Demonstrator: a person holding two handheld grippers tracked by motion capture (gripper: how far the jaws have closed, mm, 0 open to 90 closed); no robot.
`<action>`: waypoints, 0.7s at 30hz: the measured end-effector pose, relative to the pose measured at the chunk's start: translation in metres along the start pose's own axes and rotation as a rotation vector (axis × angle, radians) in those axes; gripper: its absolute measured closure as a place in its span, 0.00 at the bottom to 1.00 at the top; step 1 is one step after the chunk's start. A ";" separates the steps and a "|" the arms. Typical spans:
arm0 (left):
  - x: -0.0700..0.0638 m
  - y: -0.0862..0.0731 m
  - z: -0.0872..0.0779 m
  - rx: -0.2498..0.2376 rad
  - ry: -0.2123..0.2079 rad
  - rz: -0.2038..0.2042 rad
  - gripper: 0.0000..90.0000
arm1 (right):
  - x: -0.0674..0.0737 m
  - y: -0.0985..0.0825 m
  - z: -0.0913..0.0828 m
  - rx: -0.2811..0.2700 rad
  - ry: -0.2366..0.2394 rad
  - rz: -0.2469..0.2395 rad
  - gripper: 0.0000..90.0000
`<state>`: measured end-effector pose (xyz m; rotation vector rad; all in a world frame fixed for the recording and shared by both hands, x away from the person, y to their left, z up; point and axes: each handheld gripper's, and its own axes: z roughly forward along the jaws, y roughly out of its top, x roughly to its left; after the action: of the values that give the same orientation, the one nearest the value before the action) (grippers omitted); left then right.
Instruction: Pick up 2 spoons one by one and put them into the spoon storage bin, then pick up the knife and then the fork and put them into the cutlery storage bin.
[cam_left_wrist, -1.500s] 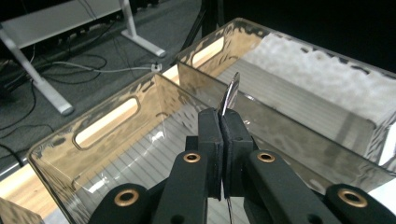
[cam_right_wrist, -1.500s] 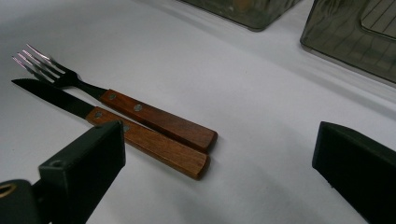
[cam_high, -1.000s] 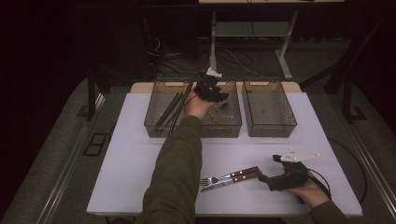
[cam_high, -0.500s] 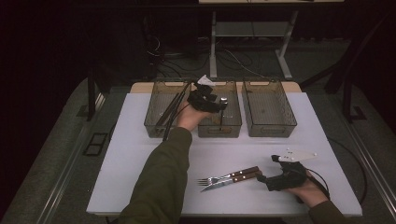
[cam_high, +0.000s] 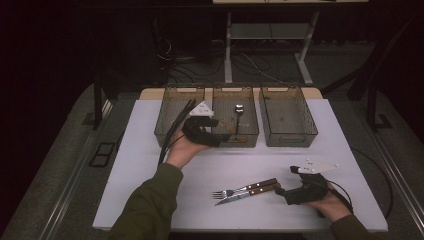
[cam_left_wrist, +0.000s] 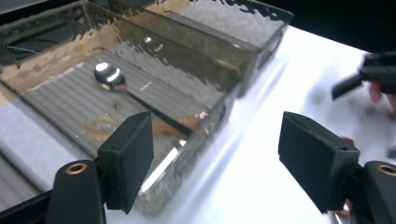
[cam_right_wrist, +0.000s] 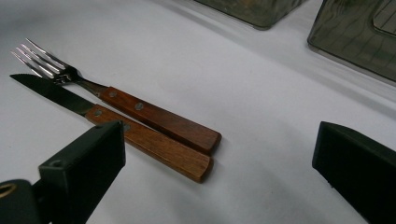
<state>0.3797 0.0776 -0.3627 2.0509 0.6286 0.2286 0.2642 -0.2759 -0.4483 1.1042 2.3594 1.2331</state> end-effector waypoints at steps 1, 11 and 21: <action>-0.002 -0.006 -0.004 -0.004 0.000 -0.009 0.27 | 0.000 0.000 0.000 -0.001 -0.002 0.001 0.03; -0.016 -0.064 -0.036 -0.032 0.019 -0.051 0.16 | -0.003 0.000 -0.001 -0.018 -0.006 0.016 0.03; -0.030 -0.112 -0.057 -0.008 0.022 -0.058 0.05 | -0.003 0.001 -0.001 -0.025 0.003 0.021 0.03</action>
<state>0.2930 0.1522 -0.4238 2.0216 0.6986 0.2197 0.2665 -0.2784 -0.4470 1.1221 2.3338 1.2692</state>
